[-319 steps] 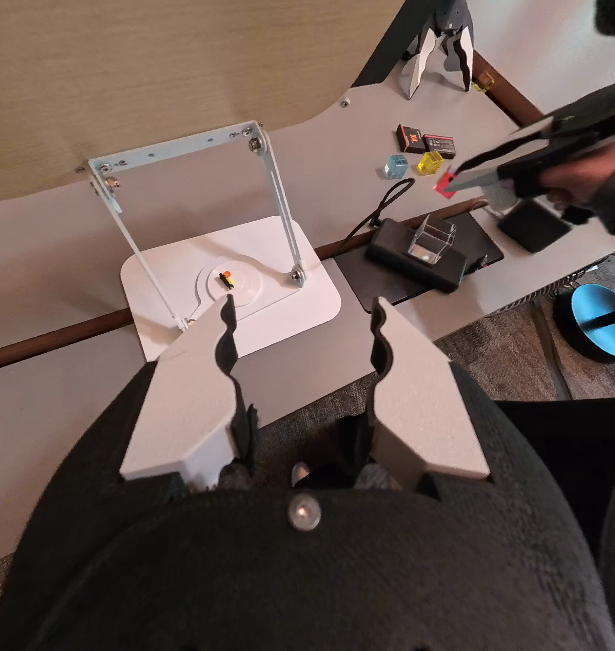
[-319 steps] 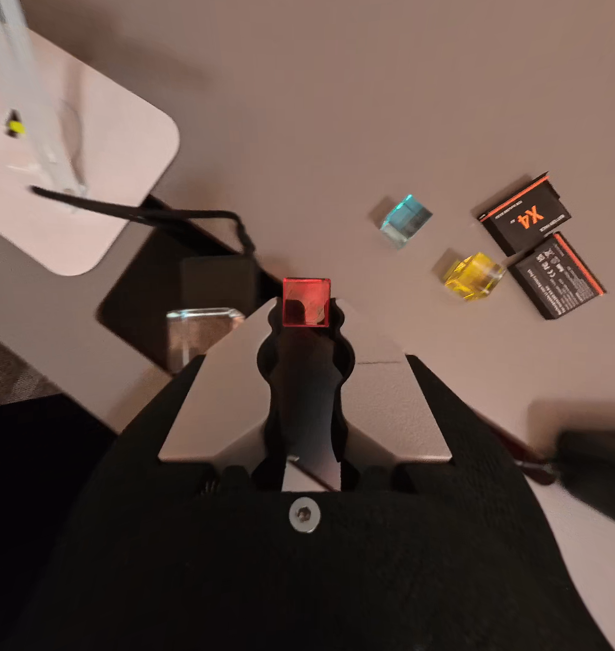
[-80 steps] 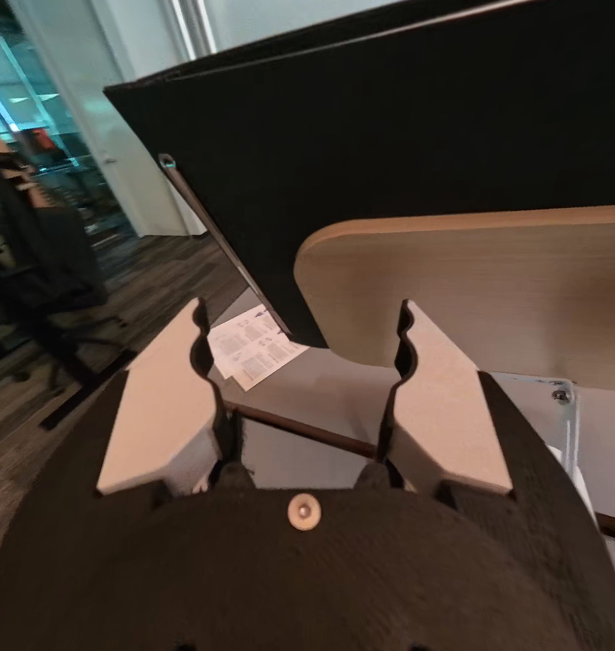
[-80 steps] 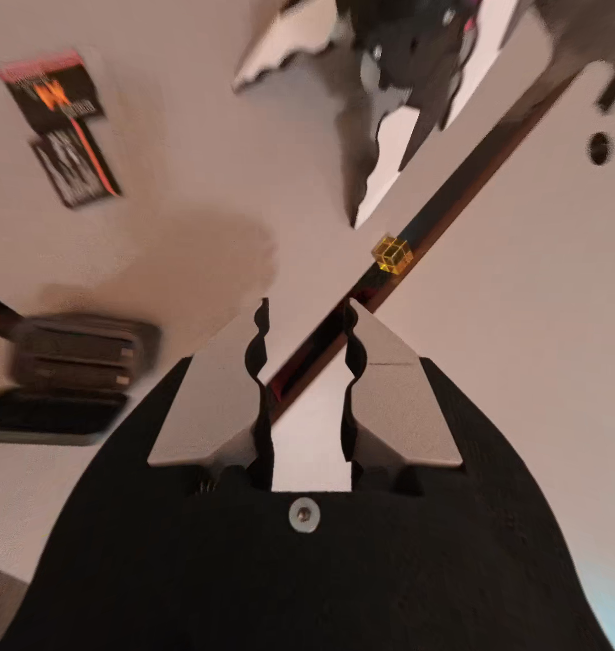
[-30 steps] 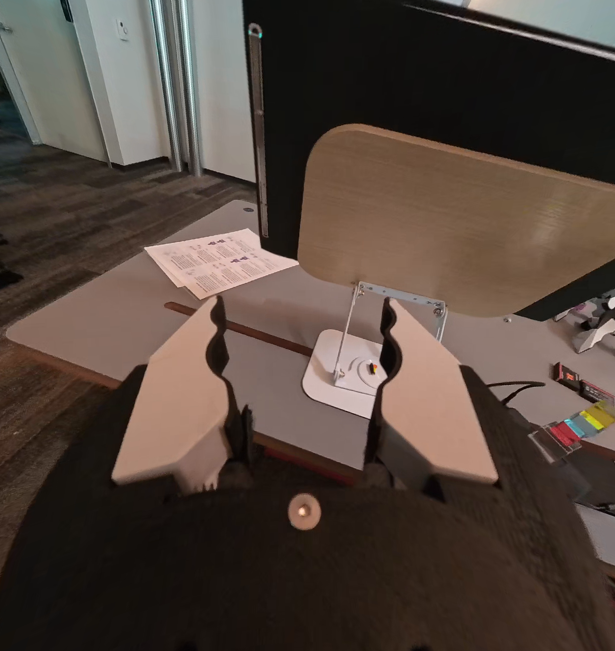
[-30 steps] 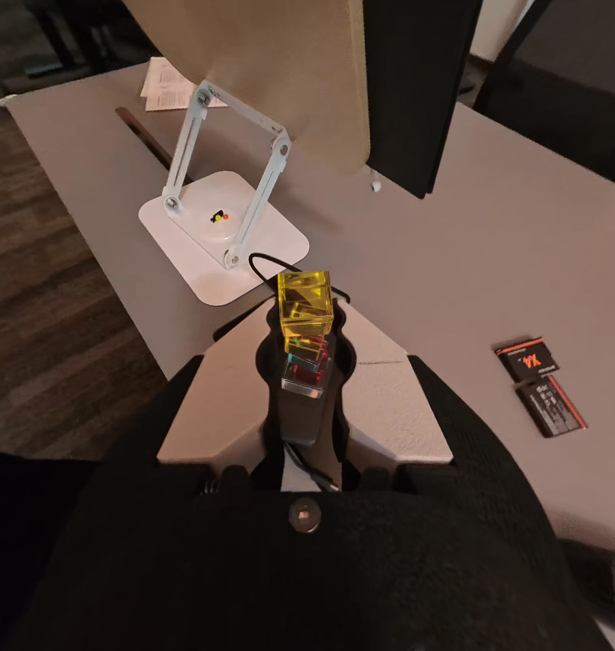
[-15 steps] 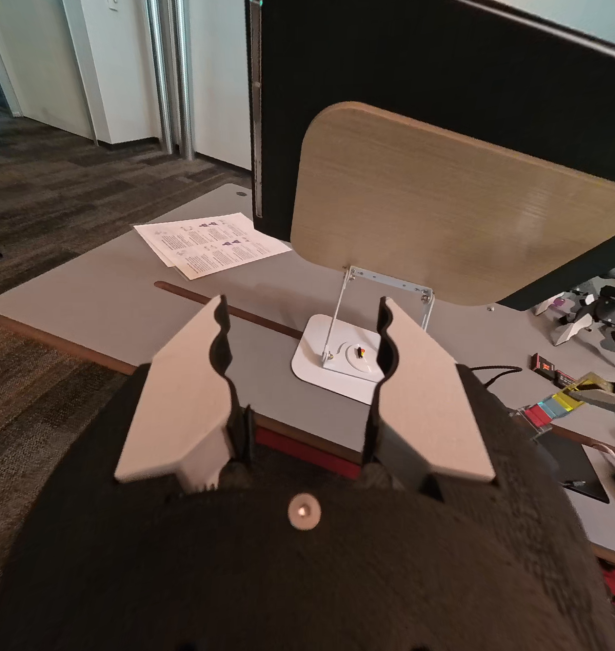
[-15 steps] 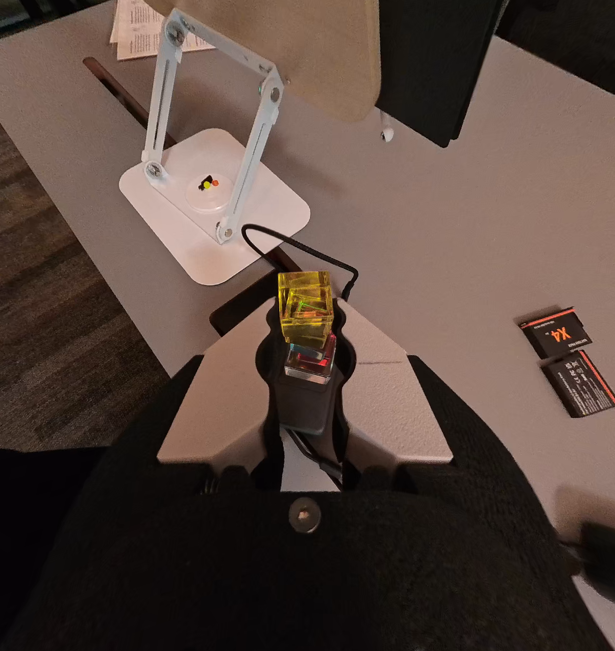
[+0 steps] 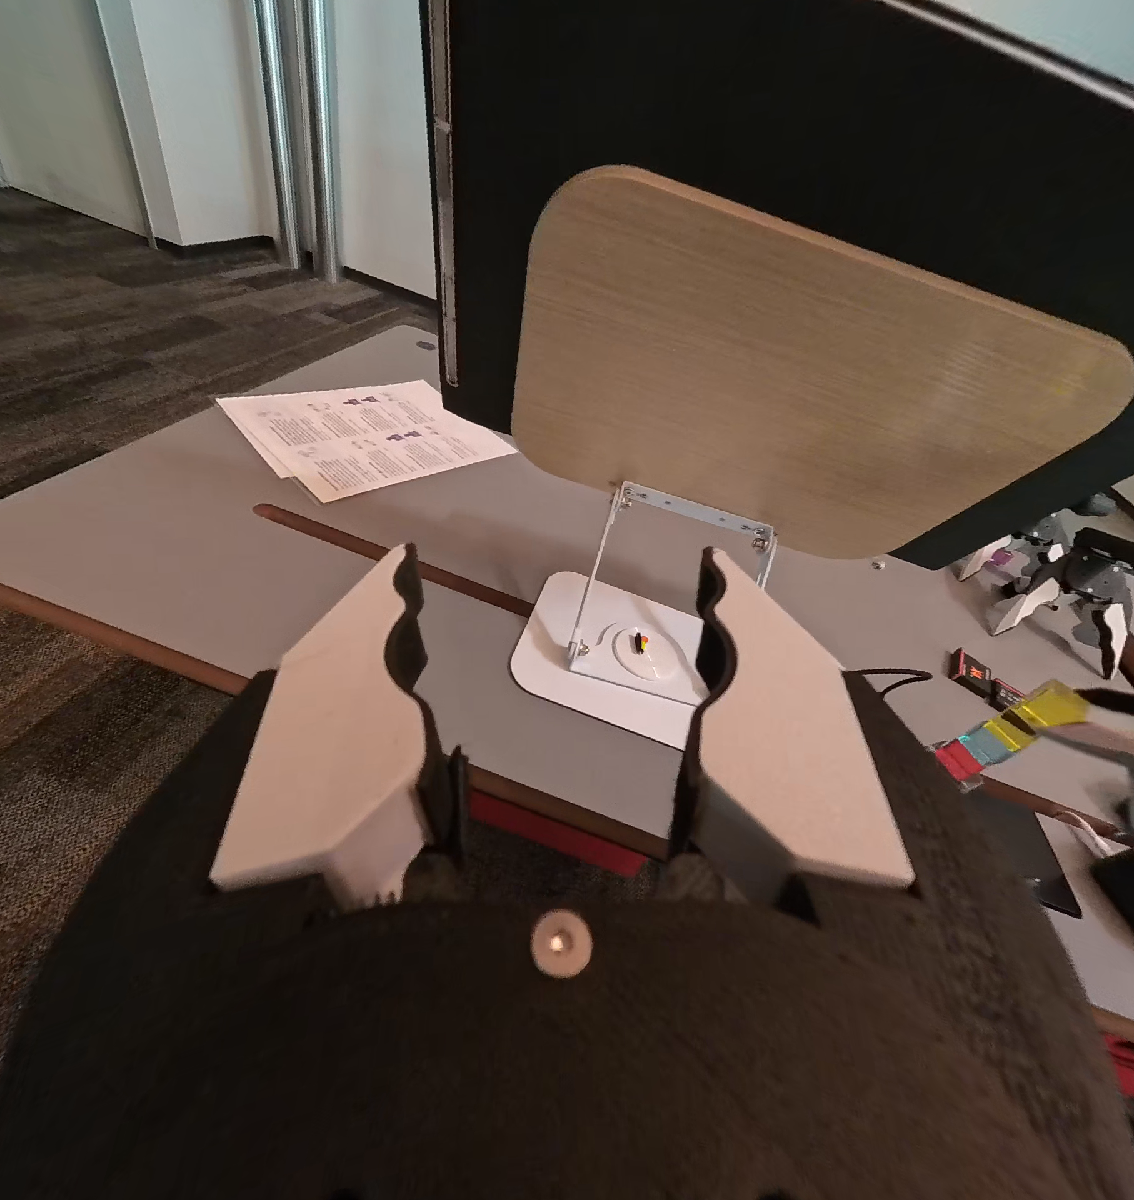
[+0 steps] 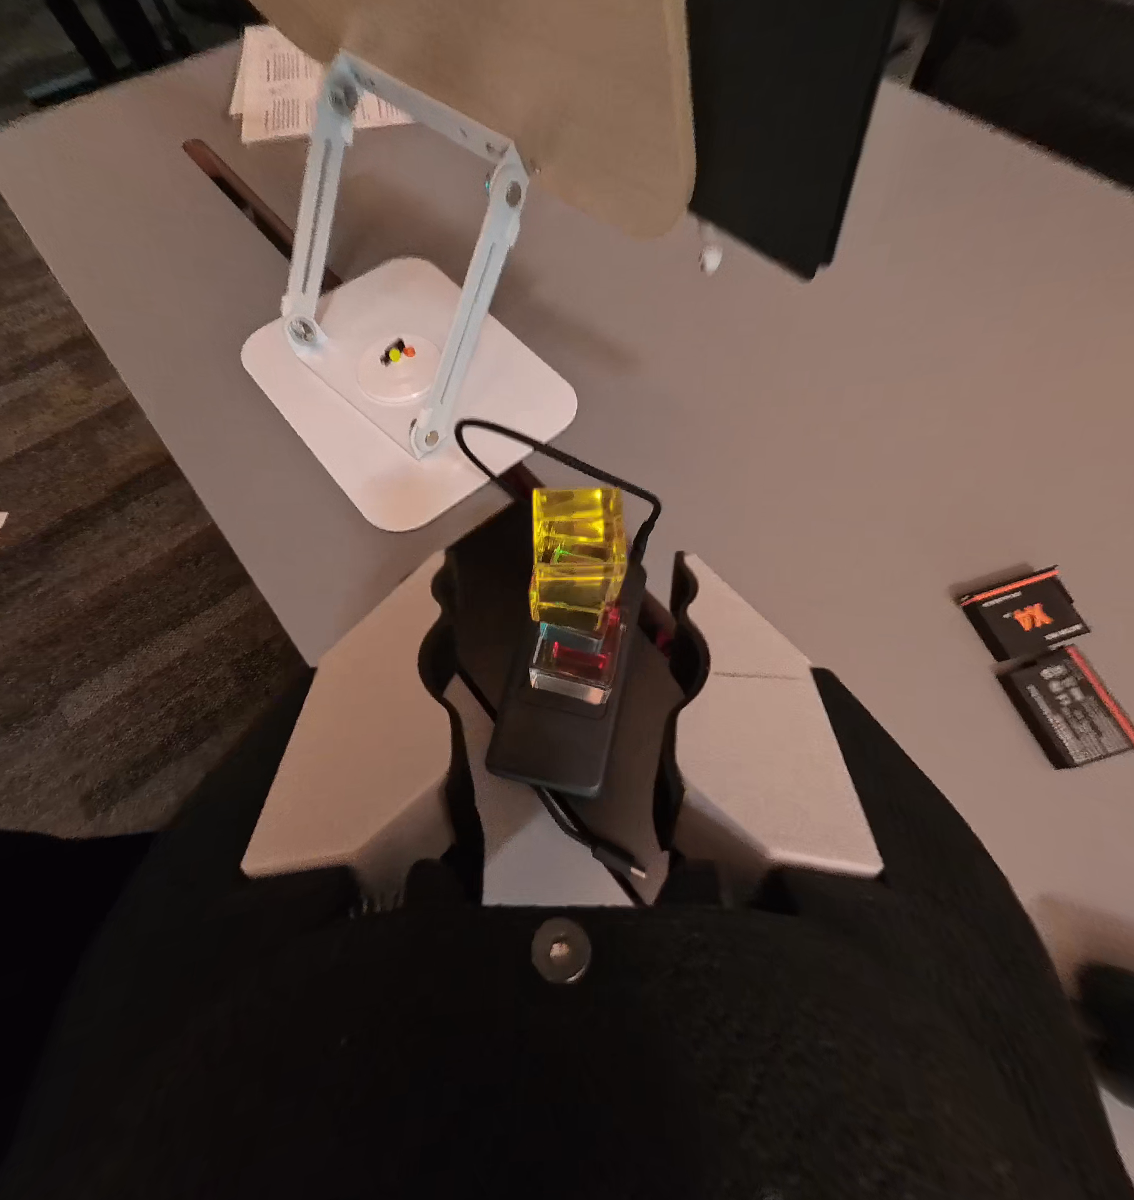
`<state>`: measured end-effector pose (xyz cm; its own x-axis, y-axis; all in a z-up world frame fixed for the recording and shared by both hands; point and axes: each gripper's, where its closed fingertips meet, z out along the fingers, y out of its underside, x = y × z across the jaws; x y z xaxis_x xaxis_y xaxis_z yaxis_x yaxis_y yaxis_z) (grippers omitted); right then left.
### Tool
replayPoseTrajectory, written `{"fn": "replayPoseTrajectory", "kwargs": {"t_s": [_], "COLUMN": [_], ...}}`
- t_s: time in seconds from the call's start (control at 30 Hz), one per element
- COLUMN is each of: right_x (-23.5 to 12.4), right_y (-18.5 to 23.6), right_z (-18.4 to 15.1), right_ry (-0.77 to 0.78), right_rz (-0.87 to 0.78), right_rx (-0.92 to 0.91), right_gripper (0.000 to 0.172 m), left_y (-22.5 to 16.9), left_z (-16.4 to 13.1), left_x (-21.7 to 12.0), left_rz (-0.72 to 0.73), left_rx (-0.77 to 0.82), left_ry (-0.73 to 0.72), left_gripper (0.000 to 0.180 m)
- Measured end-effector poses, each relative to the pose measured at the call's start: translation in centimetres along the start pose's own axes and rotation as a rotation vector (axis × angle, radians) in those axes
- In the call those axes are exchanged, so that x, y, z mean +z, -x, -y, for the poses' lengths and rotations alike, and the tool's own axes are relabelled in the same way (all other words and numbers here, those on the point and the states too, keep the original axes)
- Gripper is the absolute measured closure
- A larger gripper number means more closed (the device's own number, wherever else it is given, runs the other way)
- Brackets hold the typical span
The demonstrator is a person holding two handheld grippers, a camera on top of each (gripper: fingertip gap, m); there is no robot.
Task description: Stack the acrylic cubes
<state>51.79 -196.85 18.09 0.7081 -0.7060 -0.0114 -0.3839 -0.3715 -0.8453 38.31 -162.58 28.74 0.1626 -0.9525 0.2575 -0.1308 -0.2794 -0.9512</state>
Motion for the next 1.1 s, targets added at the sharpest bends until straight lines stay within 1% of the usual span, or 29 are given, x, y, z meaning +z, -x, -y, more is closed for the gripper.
{"fn": "replayPoseTrajectory", "kwargs": {"t_s": [0.1, 0.17, 0.23, 0.3, 0.37, 0.47, 0.53, 0.6, 0.67, 0.73, 0.77, 0.83, 0.87, 0.93, 1.0, 1.03, 1.1], "right_x": [-2.7, -4.4, -5.2, -4.8, -3.3, -0.2, 1.6, 3.1, 4.4, 5.4, 5.8, 6.6, 7.1, 8.4, 9.7, 10.4, 12.3], "right_y": [-0.1, 0.5, 2.0, 4.3, 7.0, 12.3, 17.0, 22.2, 27.7, 33.0, 35.5, 39.8, 41.6, 44.3, 46.5, 47.6, 50.0], "right_z": [3.8, 6.9, 9.7, 12.1, 13.9, 15.7, 16.4, 16.8, 16.8, 16.4, 16.2, 15.4, 14.9, 14.4, 14.6, 14.8, 15.3], "right_ry": [-0.17, -0.275, -0.341, -0.373, -0.383, -0.392, -0.386, -0.376, -0.352, -0.321, -0.304, -0.266, -0.245, -0.211, -0.2, -0.194, -0.173], "right_rz": [-0.011, 0.008, 0.055, 0.119, 0.177, 0.268, 0.357, 0.449, 0.545, 0.639, 0.685, 0.772, 0.805, 0.845, 0.89, 0.919, 0.98], "right_rx": [-0.049, -0.11, -0.158, -0.187, -0.208, -0.204, -0.178, -0.165, -0.174, -0.21, -0.238, -0.319, -0.369, -0.447, -0.463, -0.455, -0.438], "right_gripper": [0.105, 0.106, 0.11, 0.115, 0.116, 0.118, 0.119, 0.12, 0.12, 0.12, 0.119, 0.119, 0.119, 0.118, 0.118, 0.118, 0.118], "left_y": [-0.2, 0.5, 1.6, 2.8, 4.4, 7.9, 10.7, 13.4, 16.3, 18.7, 19.4, 20.6, 21.6, 24.5, 27.6, 28.9, 31.7], "left_z": [0.4, 0.8, 1.8, 3.0, 3.7, 3.4, 2.3, 0.5, -1.1, -2.1, -2.2, -1.6, -1.6, -2.5, -3.1, -3.0, -2.3], "left_x": [-0.1, -0.2, -0.6, -1.8, -3.6, -7.2, -10.1, -12.9, -15.7, -18.2, -19.1, -20.3, -20.8, -21.9, -22.9, -23.0, -22.5], "left_rz": [-0.002, 0.049, 0.1, 0.134, 0.15, 0.185, 0.2, 0.21, 0.248, 0.282, 0.271, 0.25, 0.272, 0.398, 0.533, 0.573, 0.617], "left_rx": [0.062, 0.154, 0.213, 0.223, 0.214, 0.169, 0.116, 0.035, -0.063, -0.147, -0.187, -0.285, -0.311, -0.291, -0.215, -0.186, -0.151], "left_ry": [0.012, 0.056, 0.084, 0.086, 0.088, 0.114, 0.158, 0.227, 0.289, 0.33, 0.324, 0.263, 0.259, 0.339, 0.445, 0.474, 0.472], "left_gripper": [0.092, 0.085, 0.08, 0.078, 0.079, 0.083, 0.086, 0.088, 0.088, 0.088, 0.087, 0.083, 0.083, 0.083, 0.084, 0.085, 0.084]}}
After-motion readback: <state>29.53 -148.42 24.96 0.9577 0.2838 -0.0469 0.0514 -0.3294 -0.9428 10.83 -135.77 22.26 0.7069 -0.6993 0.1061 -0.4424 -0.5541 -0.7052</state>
